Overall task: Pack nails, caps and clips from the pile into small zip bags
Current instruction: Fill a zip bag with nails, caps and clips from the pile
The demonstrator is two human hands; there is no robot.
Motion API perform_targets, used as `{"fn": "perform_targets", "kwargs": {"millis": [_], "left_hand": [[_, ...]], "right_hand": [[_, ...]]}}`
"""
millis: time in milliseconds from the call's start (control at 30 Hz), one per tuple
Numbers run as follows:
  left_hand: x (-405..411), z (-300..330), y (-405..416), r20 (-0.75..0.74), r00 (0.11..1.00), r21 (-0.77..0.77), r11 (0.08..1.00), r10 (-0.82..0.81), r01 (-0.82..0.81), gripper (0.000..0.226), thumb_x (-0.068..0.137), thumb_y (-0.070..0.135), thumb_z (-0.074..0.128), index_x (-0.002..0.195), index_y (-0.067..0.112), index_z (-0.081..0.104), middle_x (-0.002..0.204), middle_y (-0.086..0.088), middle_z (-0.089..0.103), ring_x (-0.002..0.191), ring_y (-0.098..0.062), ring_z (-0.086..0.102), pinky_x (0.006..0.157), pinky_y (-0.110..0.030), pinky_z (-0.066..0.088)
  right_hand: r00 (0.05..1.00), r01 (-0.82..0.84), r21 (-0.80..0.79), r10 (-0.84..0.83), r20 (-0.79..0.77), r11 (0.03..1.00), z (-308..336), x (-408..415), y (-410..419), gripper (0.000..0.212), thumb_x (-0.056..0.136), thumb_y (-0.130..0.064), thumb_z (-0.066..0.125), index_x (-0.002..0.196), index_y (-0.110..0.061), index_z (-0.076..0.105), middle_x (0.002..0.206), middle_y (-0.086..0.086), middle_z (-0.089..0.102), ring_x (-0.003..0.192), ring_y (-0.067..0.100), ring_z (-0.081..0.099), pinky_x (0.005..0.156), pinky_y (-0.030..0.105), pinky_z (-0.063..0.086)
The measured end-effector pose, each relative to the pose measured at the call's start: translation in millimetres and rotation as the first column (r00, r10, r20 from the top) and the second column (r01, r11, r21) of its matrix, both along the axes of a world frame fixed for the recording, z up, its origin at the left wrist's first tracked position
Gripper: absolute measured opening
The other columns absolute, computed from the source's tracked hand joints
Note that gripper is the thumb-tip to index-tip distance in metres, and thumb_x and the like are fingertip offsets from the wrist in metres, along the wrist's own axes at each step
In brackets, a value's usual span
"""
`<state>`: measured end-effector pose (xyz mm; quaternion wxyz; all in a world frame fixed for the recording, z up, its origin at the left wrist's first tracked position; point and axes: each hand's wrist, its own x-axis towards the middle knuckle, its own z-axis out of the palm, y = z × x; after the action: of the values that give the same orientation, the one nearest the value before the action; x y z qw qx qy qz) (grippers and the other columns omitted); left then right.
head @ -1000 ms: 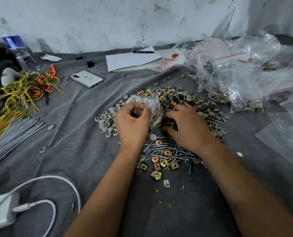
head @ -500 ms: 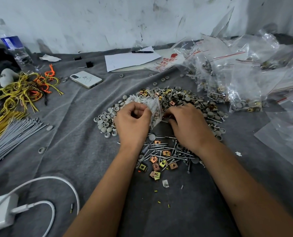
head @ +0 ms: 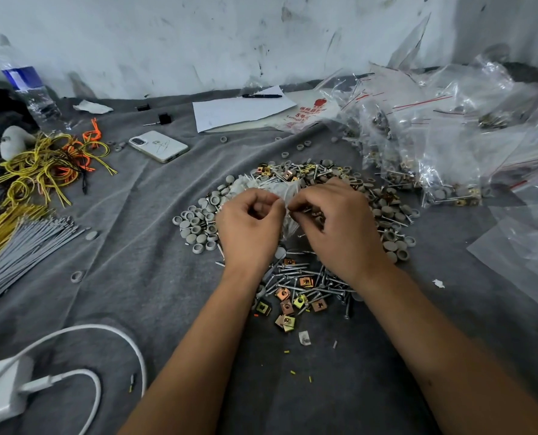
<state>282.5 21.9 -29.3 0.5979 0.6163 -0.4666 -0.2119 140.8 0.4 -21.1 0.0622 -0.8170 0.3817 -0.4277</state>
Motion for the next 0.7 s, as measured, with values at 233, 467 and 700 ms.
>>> {"fn": "perform_targets", "kwargs": {"millis": [233,467,700], "left_hand": [[1,-1,-1,-0.049,0.998,-0.006,0.999,-0.044,0.044,0.010,0.090,0.005,0.074,0.082,0.010,0.076,0.066,-0.005,0.068,0.056,-0.010,0.059,0.053,-0.024,0.048],[8,-1,-3,-0.135,0.990,-0.073,0.996,0.048,-0.058,0.011,0.089,0.006,0.073,0.081,0.013,0.076,0.074,-0.006,0.073,0.065,-0.016,0.064,0.062,-0.034,0.054],[14,-3,-6,-0.223,0.967,-0.063,0.988,0.124,-0.142,0.014,0.087,0.010,0.072,0.077,0.018,0.074,0.068,0.000,0.069,0.062,-0.015,0.060,0.062,-0.033,0.049]], "right_hand": [[0.999,-0.010,0.092,0.015,-0.050,0.996,0,-2,-1,0.026,0.084,-0.004,0.076,0.107,-0.017,0.076,0.096,0.002,0.071,0.090,0.016,0.062,0.079,0.037,0.055],[0.982,-0.105,0.168,0.129,-0.136,0.980,1,0,2,0.040,0.096,-0.008,0.051,0.131,-0.021,0.067,0.112,0.005,0.059,0.098,0.017,0.062,0.089,0.030,0.054],[0.996,-0.091,0.060,0.092,-0.002,0.994,2,-2,0,0.009,0.088,-0.014,0.076,0.095,-0.016,0.073,0.090,-0.008,0.070,0.086,0.008,0.059,0.078,0.031,0.053]]}}
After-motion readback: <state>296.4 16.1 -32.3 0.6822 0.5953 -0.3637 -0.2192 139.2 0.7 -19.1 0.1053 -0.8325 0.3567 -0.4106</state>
